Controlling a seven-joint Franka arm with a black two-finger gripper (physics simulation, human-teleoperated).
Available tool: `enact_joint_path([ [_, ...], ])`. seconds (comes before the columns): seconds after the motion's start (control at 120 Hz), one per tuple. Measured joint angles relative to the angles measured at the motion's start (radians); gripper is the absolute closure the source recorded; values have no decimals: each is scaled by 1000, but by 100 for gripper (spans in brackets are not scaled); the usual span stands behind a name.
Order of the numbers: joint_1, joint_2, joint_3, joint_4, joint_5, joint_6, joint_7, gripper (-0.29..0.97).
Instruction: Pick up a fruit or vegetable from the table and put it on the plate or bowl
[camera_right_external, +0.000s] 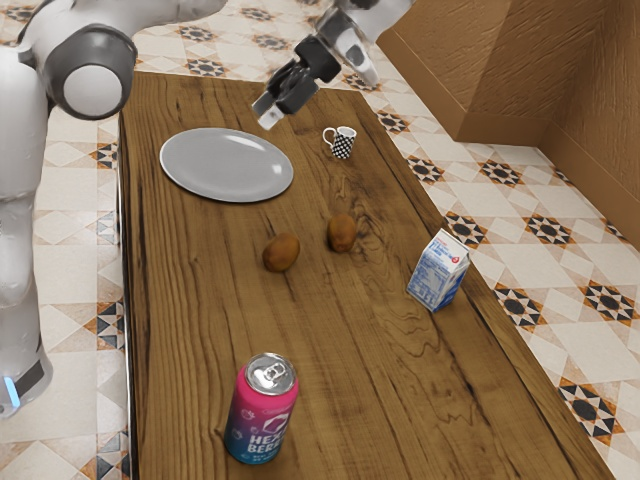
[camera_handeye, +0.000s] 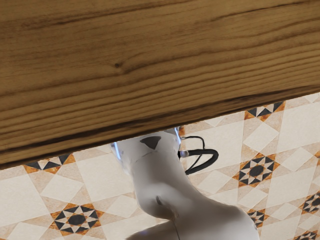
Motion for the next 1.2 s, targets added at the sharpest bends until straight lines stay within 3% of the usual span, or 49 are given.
enact_joint_path([
  [0.083, 50, 10, 8, -85, -14, 258, 181, 0],
  [0.183, 49, 13, 8, -104, -23, 456, 367, 0],
  [0.35, 48, 12, 11, -104, -28, 630, 614, 0],
  [0.433, 49, -77, 20, 63, -27, 657, 669, 0],
  [0.5, 61, -155, 33, 118, -63, 605, 589, 0],
  [0.583, 116, -129, 26, 96, -109, 511, 426, 0],
  [0.65, 146, -92, 1, 87, -68, 472, 310, 0],
  [0.7, 102, -75, -21, 85, -18, 476, 231, 0],
  [0.808, -106, 101, -51, 82, 20, 533, 89, 0],
  [0.867, -166, 178, -58, 63, 15, 588, 23, 0],
  [1.017, -168, 222, -53, -7, -5, 702, -121, 0],
  [1.2, -74, 243, -51, -39, -11, 832, -258, 0],
])
